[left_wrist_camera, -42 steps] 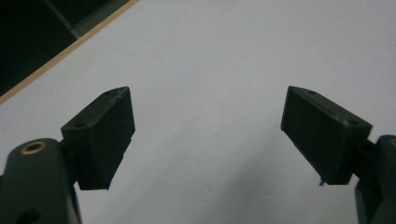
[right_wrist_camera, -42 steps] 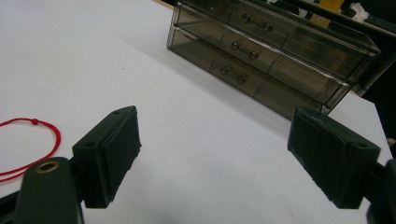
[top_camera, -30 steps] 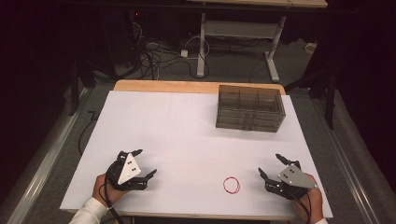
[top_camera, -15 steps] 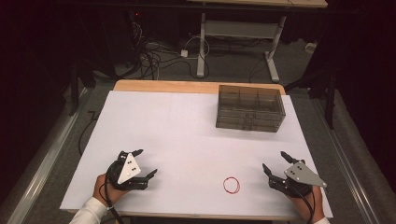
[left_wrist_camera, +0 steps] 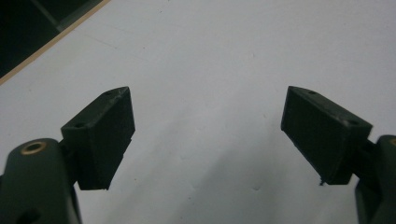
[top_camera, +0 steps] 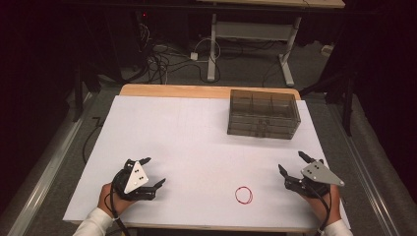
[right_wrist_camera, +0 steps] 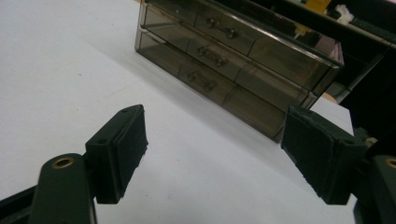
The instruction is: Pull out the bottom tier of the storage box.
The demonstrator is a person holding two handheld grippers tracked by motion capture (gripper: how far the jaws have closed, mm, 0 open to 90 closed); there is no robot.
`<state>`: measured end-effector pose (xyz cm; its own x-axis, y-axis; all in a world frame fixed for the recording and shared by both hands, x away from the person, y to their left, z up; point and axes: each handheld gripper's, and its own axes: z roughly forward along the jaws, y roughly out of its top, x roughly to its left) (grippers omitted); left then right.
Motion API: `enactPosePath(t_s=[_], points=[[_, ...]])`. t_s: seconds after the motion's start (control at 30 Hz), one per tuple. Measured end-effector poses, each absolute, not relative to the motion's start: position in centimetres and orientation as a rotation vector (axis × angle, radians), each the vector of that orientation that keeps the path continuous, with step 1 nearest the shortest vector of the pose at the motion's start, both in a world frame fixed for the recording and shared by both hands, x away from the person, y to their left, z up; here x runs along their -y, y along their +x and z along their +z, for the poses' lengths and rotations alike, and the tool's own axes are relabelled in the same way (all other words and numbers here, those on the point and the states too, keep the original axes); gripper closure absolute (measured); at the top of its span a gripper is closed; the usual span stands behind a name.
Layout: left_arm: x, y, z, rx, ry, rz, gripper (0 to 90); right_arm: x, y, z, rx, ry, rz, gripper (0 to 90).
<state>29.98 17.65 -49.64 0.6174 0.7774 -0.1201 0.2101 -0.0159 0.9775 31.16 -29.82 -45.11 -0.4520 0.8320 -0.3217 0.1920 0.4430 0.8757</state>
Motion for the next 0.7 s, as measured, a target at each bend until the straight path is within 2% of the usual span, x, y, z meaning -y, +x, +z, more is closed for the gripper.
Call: enactPosePath(t_s=[0.43,0.7], points=[[-17.7,29.9,-49.6,-0.853,1.567,0.552,16.8,29.0,35.1,-45.8,-1.897,0.848,0.9,27.3],[-17.8,29.9,-49.8,-0.851,1.576,0.552,16.8,27.9,37.1,-46.0,-1.924,0.806,0.82,35.1]])
